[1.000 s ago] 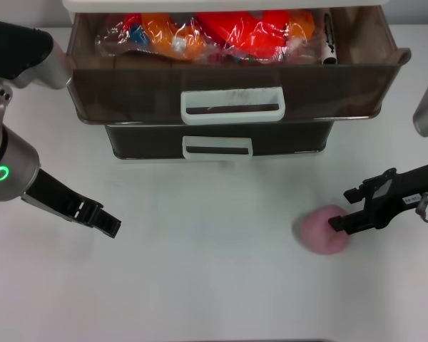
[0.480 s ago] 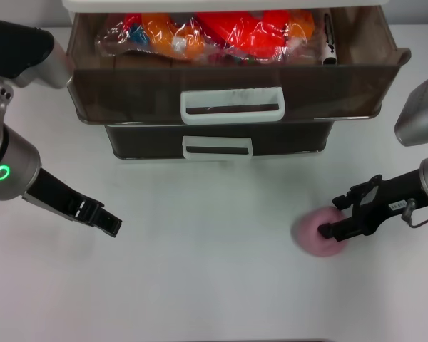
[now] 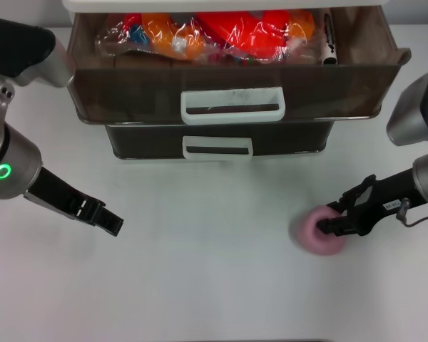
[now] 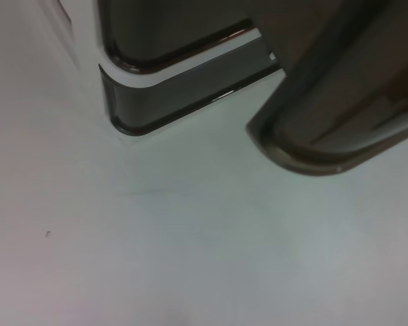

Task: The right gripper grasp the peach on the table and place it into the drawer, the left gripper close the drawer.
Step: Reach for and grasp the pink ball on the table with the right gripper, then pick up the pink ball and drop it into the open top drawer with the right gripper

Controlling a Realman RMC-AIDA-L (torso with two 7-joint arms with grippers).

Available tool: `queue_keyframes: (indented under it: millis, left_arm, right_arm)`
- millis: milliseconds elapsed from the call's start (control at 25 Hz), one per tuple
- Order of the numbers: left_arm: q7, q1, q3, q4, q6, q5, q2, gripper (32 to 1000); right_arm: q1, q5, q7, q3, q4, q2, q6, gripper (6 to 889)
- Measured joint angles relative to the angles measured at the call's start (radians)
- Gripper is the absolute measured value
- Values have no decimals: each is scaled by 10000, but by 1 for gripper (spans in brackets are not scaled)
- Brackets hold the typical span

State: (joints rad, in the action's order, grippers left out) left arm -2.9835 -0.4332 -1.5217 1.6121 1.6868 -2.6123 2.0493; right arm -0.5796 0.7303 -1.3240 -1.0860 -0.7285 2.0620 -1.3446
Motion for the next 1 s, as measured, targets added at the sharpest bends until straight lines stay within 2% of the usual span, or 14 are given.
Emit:
queue_keyframes:
  millis: [80,280,520,720,1000]
  left_arm:
    - [0,-16,0,-3,-5,1,0,790]
    - [0,-23,0,-16,-11,1,0,789]
    - [0,-25,0,-32,-11,0,0,788]
    - [0,-6,0,-32,-10,0,0,787]
    - [0,46,0,-10,-10,0,0,785]
  right_arm:
    - [-73,-19,-36,-6,87,-2,-2,566]
    - [-139,-25,-70,-202,118,-4,-107,325]
    - [-143,19,-120,-204,36,-56,-369,110]
    - [-158,14,-272,-191,-25,-64,-686,35]
    - [226,45,-289,-10,-962,-64,-1343,35]
